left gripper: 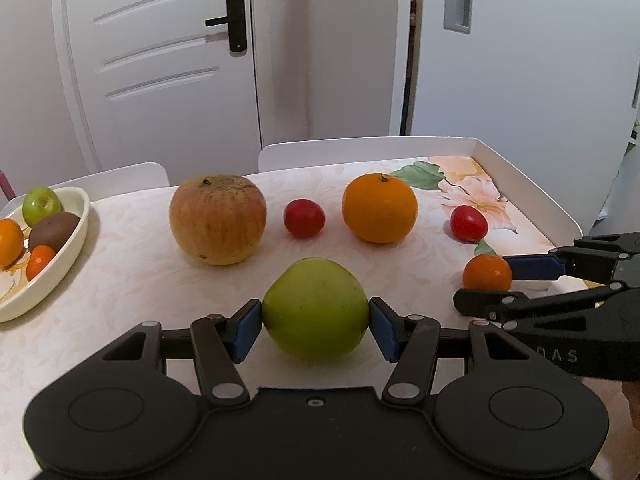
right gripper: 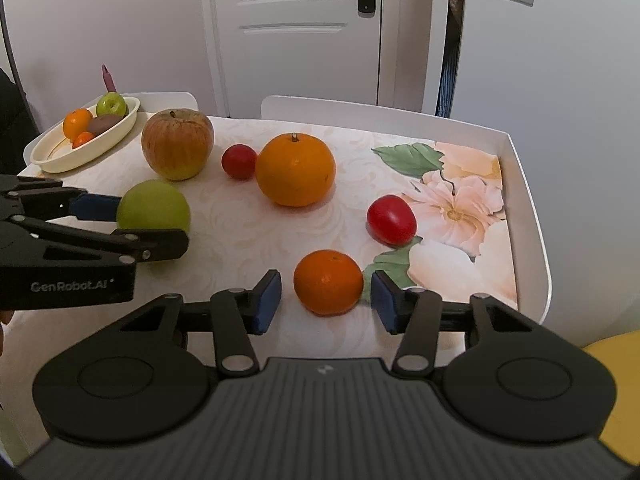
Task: Organize fruits
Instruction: 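Grasp the green apple with the left tool while the right tool grasps a tangerine, then carry the green apple with the left tool while the right tool carries the tangerine to the bowl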
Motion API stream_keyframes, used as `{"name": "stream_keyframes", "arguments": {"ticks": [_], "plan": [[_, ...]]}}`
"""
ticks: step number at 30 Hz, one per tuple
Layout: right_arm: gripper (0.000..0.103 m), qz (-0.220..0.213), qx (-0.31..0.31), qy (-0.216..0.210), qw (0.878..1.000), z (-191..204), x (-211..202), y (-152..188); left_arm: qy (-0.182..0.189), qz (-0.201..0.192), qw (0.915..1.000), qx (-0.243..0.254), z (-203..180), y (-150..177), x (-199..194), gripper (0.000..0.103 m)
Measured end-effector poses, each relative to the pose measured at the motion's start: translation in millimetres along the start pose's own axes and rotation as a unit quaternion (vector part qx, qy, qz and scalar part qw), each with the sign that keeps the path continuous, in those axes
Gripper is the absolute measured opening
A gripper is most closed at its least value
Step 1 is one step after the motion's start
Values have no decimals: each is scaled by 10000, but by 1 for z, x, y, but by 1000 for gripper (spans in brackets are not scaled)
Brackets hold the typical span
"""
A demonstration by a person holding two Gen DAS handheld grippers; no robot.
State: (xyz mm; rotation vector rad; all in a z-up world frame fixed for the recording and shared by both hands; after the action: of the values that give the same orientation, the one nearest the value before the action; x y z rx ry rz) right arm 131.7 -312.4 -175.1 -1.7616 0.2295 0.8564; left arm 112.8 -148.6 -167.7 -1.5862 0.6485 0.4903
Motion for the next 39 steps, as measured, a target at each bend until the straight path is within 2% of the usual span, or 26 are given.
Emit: {"name": "stream_keyframes", "arguments": {"ticks": [1,8,19,27,39], "plan": [[52,10,-6,0,10000,0,1,-1,-14,-7,10000,-7,1,0,-1,62],[52,-51,-37,17,10000,4,-4,-11,-96,-113,9998,-119,15,-2,-13,62],[51,-302,-137,-140,9994,30,-25,-44,-255,-453,9979,-384,37,-17,-51,62],[51,-465,-225,-335,9981,65,-42,-79,-509,-643,9951,-548,68,-36,-84,62],[51,-547,-259,-520,9968,134,-48,-140,-660,-777,9921,-733,140,-69,-125,62]]}}
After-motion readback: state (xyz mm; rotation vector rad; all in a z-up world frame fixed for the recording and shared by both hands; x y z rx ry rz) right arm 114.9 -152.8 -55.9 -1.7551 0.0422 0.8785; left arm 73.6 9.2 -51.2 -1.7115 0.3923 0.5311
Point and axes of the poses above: each gripper's, at about its wrist camera, not at the fingertips, and x roughly the way its jaws point, z to its left, y to its underside, the point moved 1 cm from there along x, roughly the way its jaws point, and after that the axes turned 11 degrees about -x, right-handed, at the moved point
